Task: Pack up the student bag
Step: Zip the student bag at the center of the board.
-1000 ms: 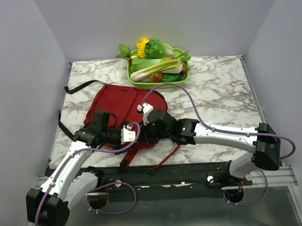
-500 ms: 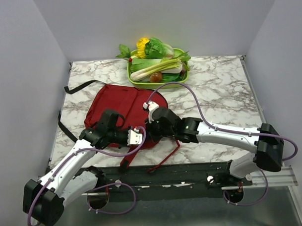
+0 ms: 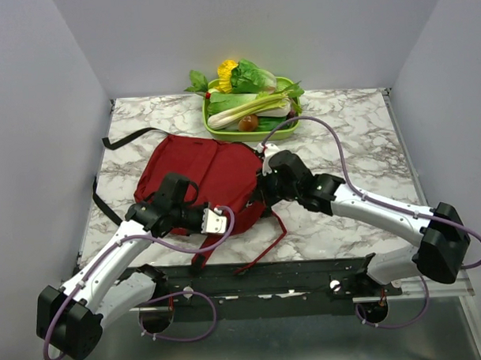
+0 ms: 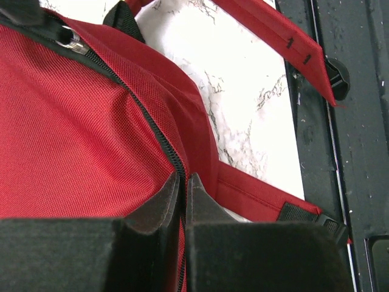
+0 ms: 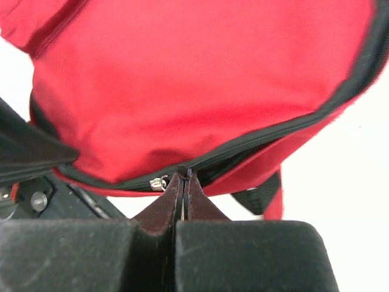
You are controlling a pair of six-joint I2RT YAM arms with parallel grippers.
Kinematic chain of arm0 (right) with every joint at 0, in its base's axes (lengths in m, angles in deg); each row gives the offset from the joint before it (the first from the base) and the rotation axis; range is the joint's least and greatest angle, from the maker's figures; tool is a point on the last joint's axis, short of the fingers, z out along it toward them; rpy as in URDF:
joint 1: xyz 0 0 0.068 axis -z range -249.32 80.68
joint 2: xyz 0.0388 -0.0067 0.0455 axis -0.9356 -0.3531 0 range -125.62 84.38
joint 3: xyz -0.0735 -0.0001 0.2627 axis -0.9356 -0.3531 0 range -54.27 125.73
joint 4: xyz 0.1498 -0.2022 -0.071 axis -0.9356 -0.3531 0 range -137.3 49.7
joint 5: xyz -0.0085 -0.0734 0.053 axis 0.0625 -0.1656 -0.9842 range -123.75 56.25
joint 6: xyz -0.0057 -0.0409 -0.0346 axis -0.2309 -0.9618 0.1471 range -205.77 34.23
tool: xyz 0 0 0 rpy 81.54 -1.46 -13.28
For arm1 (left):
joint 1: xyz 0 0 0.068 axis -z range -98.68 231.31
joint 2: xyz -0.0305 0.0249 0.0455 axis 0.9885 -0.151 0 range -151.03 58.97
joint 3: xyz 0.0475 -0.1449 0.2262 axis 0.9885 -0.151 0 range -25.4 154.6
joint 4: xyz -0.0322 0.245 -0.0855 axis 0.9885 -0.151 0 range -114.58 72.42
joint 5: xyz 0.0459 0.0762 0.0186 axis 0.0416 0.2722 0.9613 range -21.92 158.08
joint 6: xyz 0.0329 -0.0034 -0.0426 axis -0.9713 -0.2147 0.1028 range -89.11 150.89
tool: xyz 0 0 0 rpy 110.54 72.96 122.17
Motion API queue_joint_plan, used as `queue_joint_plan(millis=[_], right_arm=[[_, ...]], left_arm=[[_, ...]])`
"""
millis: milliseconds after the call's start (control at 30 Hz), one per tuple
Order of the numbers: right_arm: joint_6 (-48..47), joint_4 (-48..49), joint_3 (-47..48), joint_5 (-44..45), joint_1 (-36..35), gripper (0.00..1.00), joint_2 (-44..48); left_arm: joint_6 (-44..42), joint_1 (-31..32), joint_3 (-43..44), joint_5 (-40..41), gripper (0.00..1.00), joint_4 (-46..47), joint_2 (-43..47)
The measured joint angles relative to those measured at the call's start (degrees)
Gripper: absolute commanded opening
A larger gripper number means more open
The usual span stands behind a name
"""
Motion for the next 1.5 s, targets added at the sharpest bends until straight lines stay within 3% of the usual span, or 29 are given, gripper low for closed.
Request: queue_joint_plan(millis=[233,467,500,567,600,633,667,733,867,900,933,1100,1133,1200,1367,1500], right_arm=[[-5.77,-0.22,0.79,0.26,9.53,0.01,-0.94],[-11.52,-1.03,9.88,-0.52,15.13,0.01,-8.79],[-12.15,-1.05,11.1,-0.68,15.26,0.01,-9.99],[-12.81,-1.2,12.5,-1.81,15.32,0.01,-11.61],[-13.2,-1.2,13.05,-2.6,15.32,0.01,-12.31],[-13.31,-1.14,13.27,-3.21,15.39,0.01,-12.7],[-13.4,-1.11,13.33,-3.76,15.47,0.01,-12.9],[-13.4,-1.11,13.33,-5.18,15.61,0.01,-13.03],[-12.92,-0.48,13.16,-7.58,15.85,0.01,-12.79],[-12.76,-0.31,13.0,-7.93,15.87,0.01,-12.7],[-12.5,-0.24,12.85,-8.24,15.87,0.01,-12.52],[-11.28,0.26,12.11,-8.98,15.89,0.01,-11.45],[-10.93,0.31,11.96,-8.96,15.89,0.01,-11.23],[-10.32,0.33,11.56,-8.96,15.91,0.01,-10.62],[-9.22,0.39,10.34,-8.98,15.91,0.01,-8.46],[-9.01,0.42,9.2,-8.98,15.91,0.01,-6.91]], left_arm=[[-3.43,0.0,0.94,0.02,0.0,-3.69,-0.15],[-5.97,-0.02,1.75,0.26,0.0,-6.69,0.24],[-5.95,-0.02,1.95,0.44,0.02,-6.95,0.33],[-5.31,-0.02,2.75,0.76,0.32,-7.65,0.33],[-4.74,0.0,3.13,0.83,0.41,-7.78,0.33],[-3.08,0.0,3.78,1.03,0.59,-7.89,0.24],[-0.9,0.0,4.7,1.05,0.65,-7.85,0.04],[4.74,0.0,6.6,1.03,0.71,-6.08,-0.55],[21.75,0.0,10.73,1.18,0.72,4.61,-4.04],[25.24,0.0,11.19,1.27,0.75,7.15,-4.79],[30.18,0.09,11.39,1.6,0.86,11.19,-6.27],[51.65,2.47,11.87,4.28,0.9,27.21,-16.15],[54.38,3.3,11.87,4.96,0.96,29.03,-17.66],[59.49,5.49,11.89,6.51,0.99,32.52,-20.74],[65.61,11.52,12.74,12.83,0.99,36.76,-25.11],[65.7,15.04,14.05,19.91,0.99,38.1,-26.58]])
